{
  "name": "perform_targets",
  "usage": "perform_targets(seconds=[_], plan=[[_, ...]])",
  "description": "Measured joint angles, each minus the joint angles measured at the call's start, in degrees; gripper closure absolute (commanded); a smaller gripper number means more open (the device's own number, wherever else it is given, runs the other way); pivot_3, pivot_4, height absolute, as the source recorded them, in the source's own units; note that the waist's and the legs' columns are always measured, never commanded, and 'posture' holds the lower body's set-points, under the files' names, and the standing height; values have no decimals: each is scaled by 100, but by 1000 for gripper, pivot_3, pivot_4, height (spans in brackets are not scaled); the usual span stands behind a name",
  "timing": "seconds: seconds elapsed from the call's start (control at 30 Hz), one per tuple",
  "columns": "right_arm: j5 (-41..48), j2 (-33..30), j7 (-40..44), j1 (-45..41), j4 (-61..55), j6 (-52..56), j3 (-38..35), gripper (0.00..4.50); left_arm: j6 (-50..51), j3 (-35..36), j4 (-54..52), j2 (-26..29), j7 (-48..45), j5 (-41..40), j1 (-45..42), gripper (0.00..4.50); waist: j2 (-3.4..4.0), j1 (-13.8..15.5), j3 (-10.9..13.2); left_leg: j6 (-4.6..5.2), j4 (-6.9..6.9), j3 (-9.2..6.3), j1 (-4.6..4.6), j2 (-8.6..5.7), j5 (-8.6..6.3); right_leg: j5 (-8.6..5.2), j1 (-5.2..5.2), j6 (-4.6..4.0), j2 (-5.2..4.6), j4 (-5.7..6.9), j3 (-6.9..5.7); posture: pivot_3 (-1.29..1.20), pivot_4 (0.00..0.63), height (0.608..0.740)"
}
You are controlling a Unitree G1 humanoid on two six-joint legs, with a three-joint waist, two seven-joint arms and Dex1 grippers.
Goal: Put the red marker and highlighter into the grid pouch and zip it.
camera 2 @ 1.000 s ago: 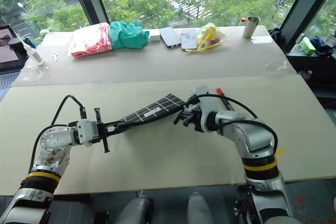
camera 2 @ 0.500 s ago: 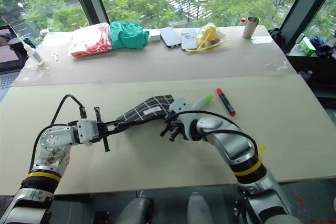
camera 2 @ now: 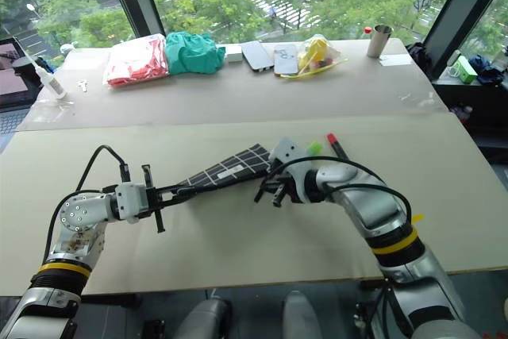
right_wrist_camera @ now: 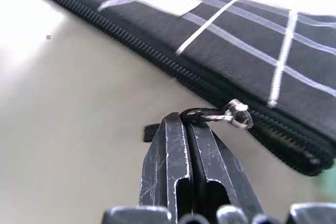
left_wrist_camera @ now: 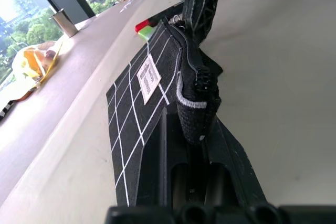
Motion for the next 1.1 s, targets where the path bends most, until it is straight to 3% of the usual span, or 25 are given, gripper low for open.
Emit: perform_targets(seconds=[0.33,0.57,0.87,1.1], plan=[[-290,743,-55,-472,661,-65,285,4440,7,31,8,8,-149,-9,-127,4500,0,-4,0,-1,0,-1,-1,1,0,0,-2,0,0,2,1,0,150,740],[177,360,623,-625,559,-69,-283,4440,29,92,8,79,-254,-10,-104,4500,0,22,0,-1,3,-6,-6,-3,0,0,-2,0,-3,-2,-3,0,150,740],[247,247,1118,-525,38,-97,165,4440,39,94,26,58,-341,-8,-138,4500,0,-3,0,0,2,-5,-5,0,0,0,-3,0,-1,1,-4,0,150,740],[-154,656,565,-1208,1644,-275,-73,4440,91,103,80,22,-335,-5,-190,4500,0,17,0,-3,6,-6,-8,-3,1,0,-4,0,-2,3,-3,0,150,740]])
